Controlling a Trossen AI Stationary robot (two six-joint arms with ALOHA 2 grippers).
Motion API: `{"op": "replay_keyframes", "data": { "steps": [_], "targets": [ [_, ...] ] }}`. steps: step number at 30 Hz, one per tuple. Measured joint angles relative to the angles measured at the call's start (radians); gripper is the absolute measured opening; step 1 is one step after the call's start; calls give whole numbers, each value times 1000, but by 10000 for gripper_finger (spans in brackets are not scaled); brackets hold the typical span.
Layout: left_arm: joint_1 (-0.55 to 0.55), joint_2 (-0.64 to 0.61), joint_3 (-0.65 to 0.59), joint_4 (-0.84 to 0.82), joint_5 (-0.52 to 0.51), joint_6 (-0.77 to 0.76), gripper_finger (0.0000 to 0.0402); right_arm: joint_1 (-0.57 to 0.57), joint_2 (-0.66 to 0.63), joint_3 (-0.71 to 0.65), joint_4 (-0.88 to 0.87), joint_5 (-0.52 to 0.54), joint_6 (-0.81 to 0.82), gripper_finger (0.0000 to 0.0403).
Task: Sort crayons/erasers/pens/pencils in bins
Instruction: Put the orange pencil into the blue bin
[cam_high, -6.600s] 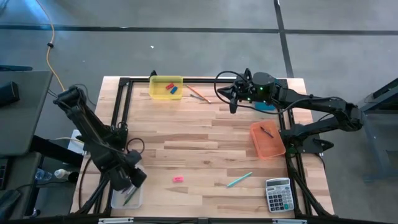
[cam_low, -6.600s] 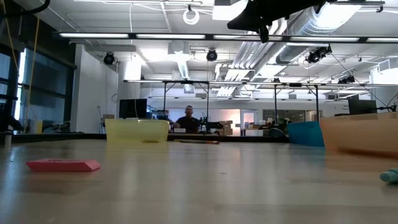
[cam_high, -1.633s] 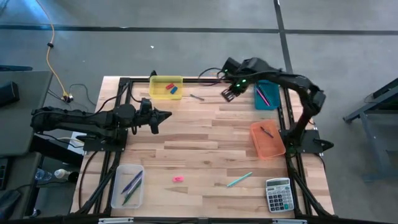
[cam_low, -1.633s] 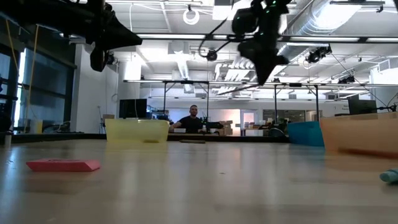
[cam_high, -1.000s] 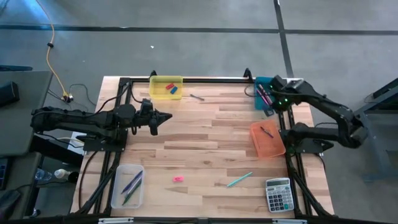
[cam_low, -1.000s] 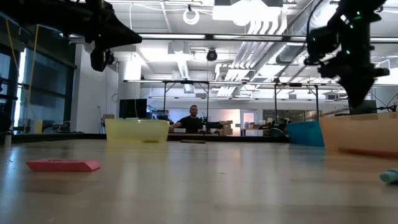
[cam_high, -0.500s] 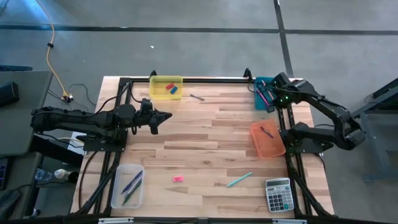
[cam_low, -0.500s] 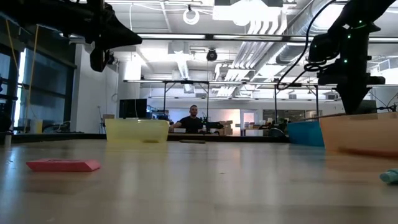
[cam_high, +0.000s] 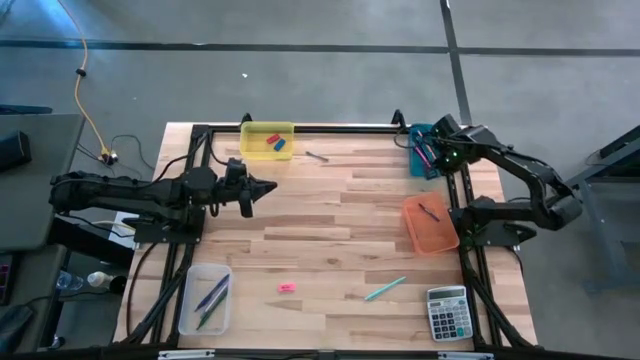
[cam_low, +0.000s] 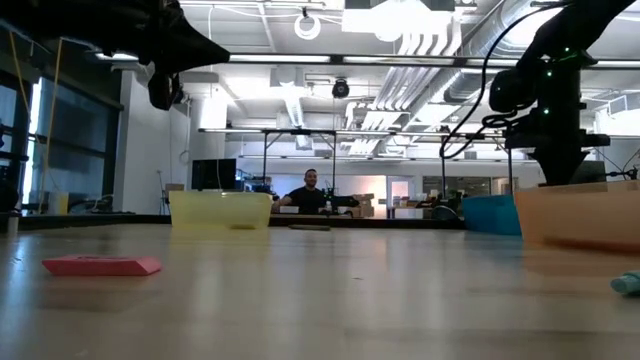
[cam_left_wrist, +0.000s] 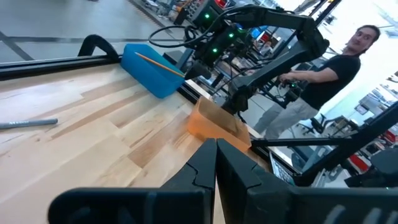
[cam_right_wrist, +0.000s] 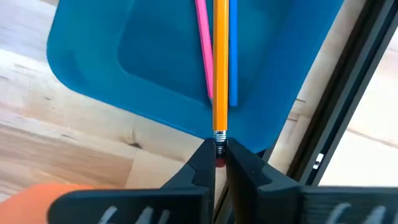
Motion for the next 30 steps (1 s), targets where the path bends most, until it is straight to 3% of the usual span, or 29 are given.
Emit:
{"op": "replay_keyframes", "data": {
  "steps": [30],
  "targets": [
    [11, 0, 0, -1, 7, 100, 0, 0, 57, 1, -3, 3, 24, 13]
  ]
}}
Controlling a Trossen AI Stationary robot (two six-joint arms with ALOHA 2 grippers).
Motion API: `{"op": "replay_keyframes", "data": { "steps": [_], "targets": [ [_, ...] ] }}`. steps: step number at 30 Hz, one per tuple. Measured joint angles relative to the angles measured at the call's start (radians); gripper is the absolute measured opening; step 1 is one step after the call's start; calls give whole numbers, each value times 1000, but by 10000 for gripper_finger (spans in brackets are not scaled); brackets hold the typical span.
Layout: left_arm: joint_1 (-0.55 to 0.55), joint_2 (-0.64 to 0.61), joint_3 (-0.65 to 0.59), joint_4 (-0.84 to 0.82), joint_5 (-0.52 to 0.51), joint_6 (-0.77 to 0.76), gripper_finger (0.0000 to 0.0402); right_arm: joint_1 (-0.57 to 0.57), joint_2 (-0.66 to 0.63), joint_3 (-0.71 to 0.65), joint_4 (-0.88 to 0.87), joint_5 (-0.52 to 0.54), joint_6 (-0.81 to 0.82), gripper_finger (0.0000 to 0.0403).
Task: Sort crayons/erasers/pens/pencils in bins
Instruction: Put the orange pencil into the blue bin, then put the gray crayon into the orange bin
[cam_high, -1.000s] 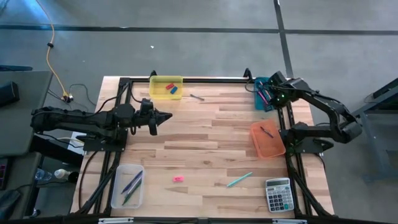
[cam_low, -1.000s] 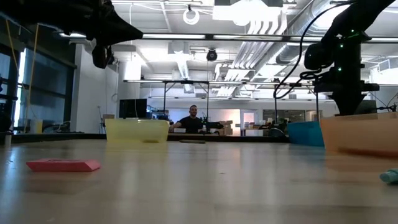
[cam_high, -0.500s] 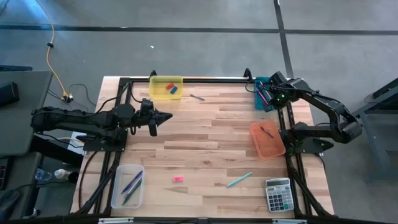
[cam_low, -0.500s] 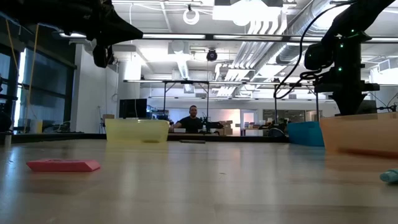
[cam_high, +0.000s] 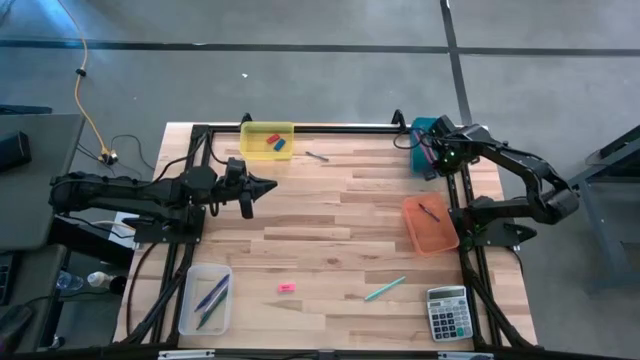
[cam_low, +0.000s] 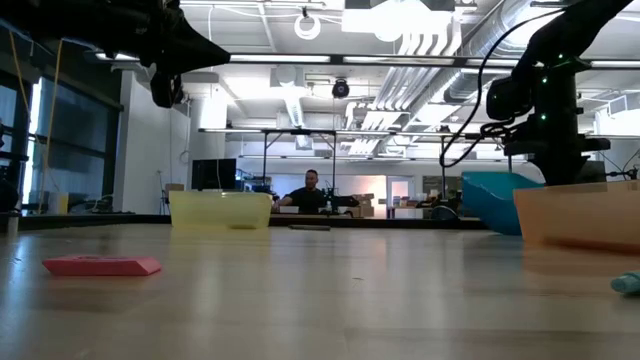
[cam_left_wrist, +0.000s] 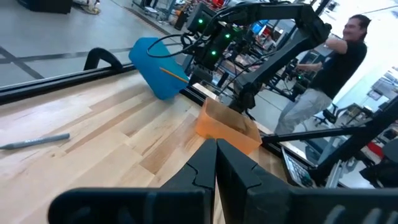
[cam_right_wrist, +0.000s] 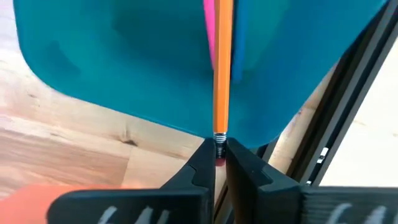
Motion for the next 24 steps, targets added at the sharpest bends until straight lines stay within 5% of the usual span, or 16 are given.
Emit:
{"op": "replay_keyframes", "data": {
  "steps": [13, 19, 24],
  "targets": [
    [0, 0, 0, -26, 25, -52, 0, 0, -30, 35, -37, -2, 30, 105],
    [0, 0, 0, -40, 22, -55, 0, 0, -81, 164, -81, -47, 14, 97],
    [0, 0, 0, -45, 23, -56, 0, 23, -87, 197, -81, -82, 71, 52]
  ]
}}
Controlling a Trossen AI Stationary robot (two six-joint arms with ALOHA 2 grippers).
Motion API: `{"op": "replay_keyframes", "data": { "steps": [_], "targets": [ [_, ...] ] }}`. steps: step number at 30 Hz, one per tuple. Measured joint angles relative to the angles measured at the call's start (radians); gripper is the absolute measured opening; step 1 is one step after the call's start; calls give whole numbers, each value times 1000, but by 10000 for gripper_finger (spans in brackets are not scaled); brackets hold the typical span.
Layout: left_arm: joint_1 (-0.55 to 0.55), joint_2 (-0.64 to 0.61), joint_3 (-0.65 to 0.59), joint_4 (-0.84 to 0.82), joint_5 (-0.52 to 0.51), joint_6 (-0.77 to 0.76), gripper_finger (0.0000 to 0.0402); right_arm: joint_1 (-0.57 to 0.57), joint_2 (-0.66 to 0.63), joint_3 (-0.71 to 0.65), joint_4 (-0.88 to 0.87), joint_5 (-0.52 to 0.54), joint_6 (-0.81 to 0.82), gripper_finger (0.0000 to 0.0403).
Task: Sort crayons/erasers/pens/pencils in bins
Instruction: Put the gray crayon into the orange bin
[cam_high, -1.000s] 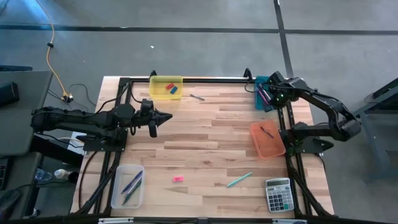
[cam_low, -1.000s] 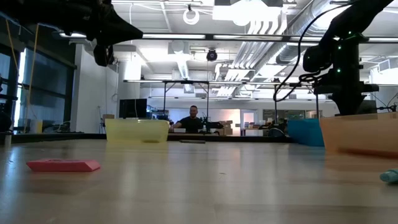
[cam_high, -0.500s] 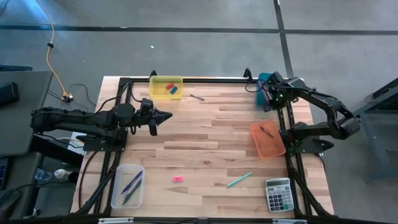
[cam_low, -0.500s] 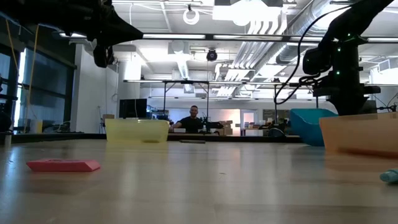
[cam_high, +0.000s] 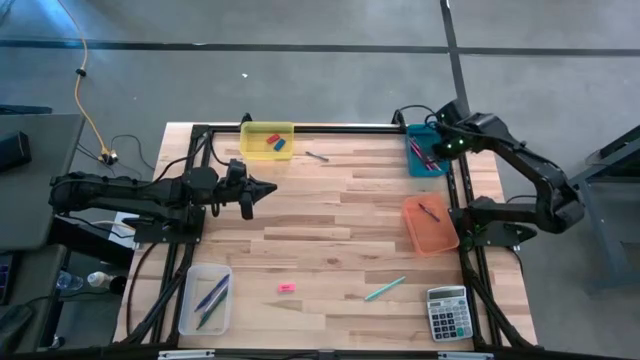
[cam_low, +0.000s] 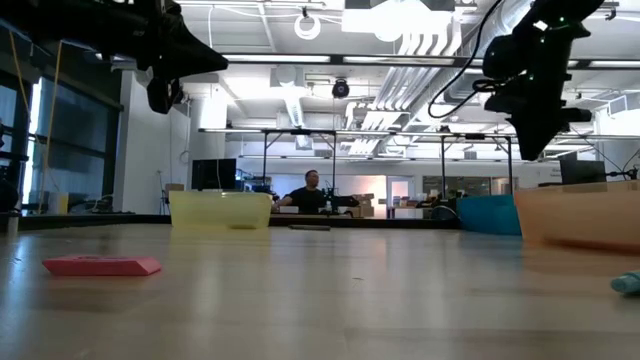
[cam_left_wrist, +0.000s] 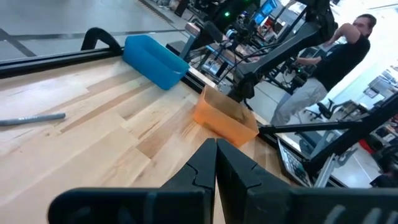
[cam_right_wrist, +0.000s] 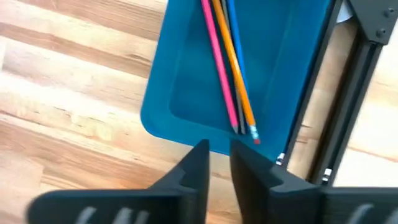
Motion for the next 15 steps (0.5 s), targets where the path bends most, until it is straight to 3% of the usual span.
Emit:
{"op": "replay_keyframes", "data": {
  "steps": [4, 15],
  "targets": [
    [0, 0, 0, -1, -1, 2, 0, 45, 5, -35, 86, -3, 62, 6],
    [54, 0, 0, -24, 1, -2, 0, 119, 26, -142, 265, -44, 150, 1]
  ]
}}
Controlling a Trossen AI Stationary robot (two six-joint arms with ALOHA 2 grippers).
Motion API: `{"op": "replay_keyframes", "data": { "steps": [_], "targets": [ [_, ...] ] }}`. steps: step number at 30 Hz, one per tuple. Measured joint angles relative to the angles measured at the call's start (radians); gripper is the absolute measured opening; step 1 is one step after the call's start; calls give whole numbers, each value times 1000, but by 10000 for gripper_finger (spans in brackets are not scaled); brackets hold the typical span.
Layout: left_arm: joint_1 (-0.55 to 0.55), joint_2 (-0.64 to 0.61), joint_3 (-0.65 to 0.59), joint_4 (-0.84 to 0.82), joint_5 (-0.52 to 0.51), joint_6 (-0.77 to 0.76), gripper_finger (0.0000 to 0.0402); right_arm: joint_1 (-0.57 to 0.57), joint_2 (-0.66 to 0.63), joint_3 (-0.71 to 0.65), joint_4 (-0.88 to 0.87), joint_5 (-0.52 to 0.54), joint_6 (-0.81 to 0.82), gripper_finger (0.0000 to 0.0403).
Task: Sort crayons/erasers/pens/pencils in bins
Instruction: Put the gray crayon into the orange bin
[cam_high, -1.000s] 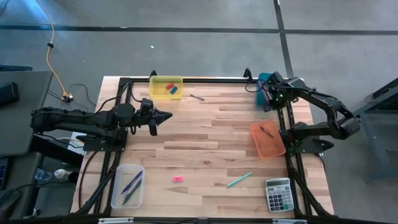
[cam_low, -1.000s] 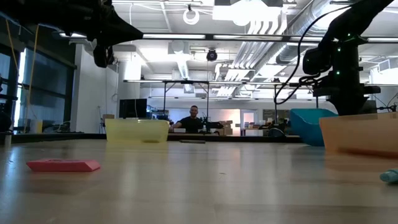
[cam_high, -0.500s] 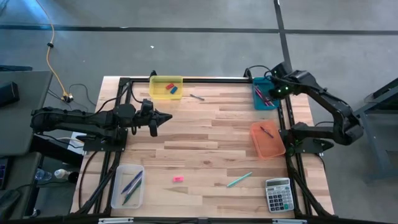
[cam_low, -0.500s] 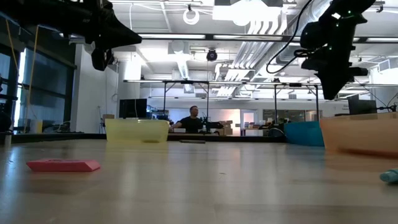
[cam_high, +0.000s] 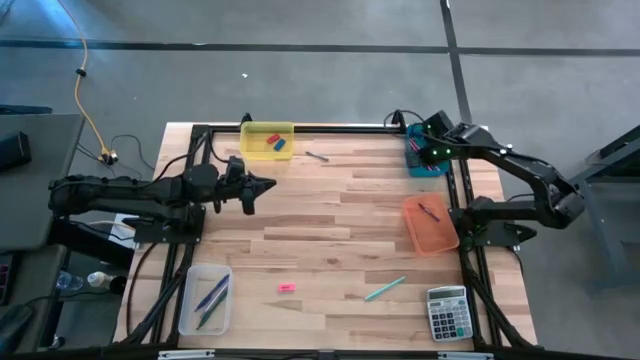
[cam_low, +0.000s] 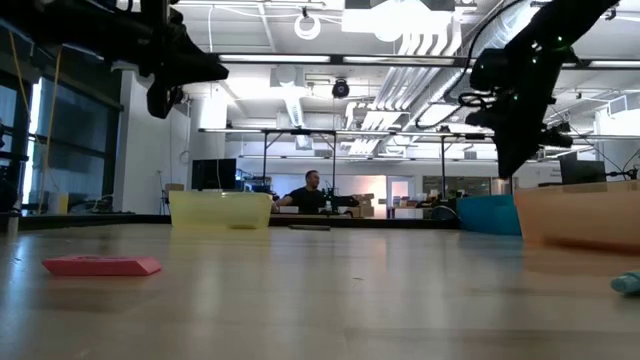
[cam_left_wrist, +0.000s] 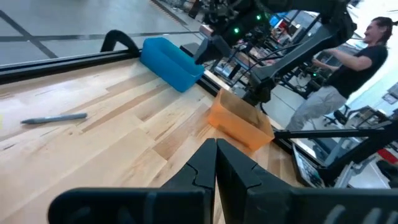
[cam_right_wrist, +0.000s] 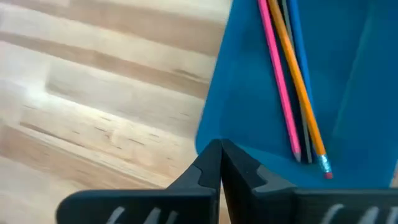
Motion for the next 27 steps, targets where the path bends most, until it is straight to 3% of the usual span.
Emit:
{"op": "replay_keyframes", "data": {
  "steps": [6, 12, 18, 23, 27],
  "targets": [
    [23, 0, 0, -6, 24, -18, 0, 42, -5, -62, 72, -2, 49, 0],
    [41, 0, 3, -20, 61, -43, 0, 122, -49, 65, 75, 28, -18, 0],
    [67, 4, 65, -232, 62, 10, 0, 277, -100, 101, 136, 23, -5, 0],
    [103, 15, 93, -317, 101, 70, 0, 457, -66, 31, 419, 13, 26, 0],
    [113, 15, 93, -318, 94, 80, 0, 467, 97, 57, 660, 15, -17, 0]
  ]
}}
